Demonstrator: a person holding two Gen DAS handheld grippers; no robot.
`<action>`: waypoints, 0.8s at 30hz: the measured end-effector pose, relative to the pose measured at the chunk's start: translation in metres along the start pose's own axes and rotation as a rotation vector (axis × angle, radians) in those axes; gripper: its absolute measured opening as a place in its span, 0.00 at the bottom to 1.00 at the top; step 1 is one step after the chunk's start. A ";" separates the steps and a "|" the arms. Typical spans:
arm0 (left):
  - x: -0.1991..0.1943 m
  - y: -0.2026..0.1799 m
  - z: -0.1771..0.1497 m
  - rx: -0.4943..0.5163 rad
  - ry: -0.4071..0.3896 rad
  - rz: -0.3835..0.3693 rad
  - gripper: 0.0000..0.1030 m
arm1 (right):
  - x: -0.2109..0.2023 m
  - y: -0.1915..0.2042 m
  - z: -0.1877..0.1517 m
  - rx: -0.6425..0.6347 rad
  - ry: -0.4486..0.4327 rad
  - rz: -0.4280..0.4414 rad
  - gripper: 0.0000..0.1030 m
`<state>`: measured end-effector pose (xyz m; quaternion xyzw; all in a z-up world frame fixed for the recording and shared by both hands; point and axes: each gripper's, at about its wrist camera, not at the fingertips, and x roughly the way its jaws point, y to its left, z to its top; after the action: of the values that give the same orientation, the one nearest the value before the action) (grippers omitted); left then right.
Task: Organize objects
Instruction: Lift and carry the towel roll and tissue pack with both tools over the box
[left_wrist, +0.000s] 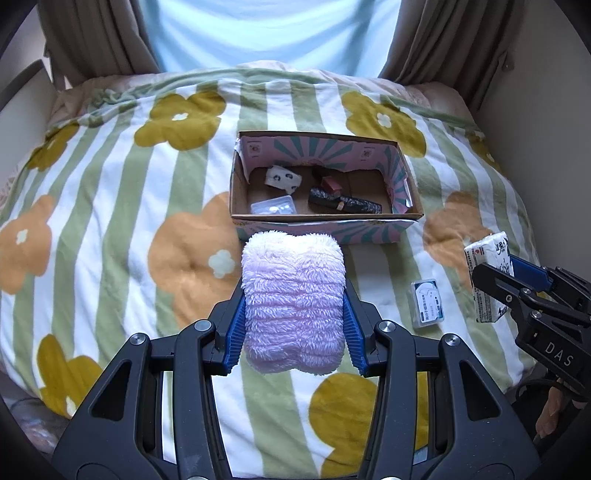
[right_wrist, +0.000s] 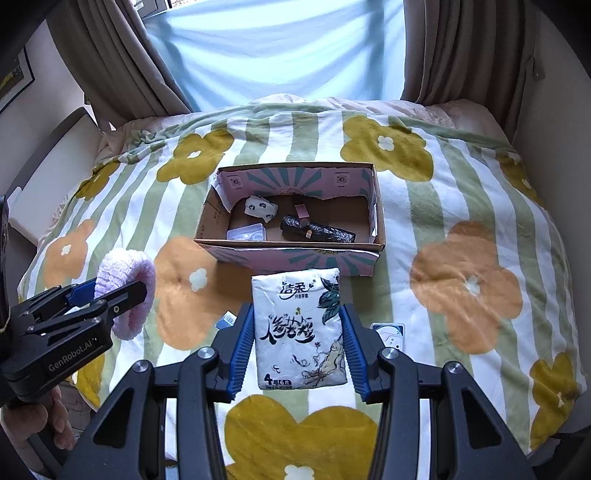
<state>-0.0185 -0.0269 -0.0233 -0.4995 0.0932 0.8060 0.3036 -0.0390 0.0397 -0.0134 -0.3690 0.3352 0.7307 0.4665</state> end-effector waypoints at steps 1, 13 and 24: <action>0.001 -0.002 0.000 0.010 0.004 0.000 0.41 | 0.000 -0.001 0.000 0.000 -0.002 0.000 0.41; 0.012 -0.004 0.021 0.005 0.020 -0.006 0.41 | 0.008 -0.013 0.017 0.019 0.003 0.018 0.41; 0.044 0.007 0.093 0.021 0.017 -0.022 0.41 | 0.037 -0.025 0.082 0.057 -0.022 -0.001 0.41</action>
<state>-0.1057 0.0274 -0.0177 -0.5040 0.0987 0.7973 0.3171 -0.0453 0.1329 -0.0074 -0.3477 0.3508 0.7245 0.4808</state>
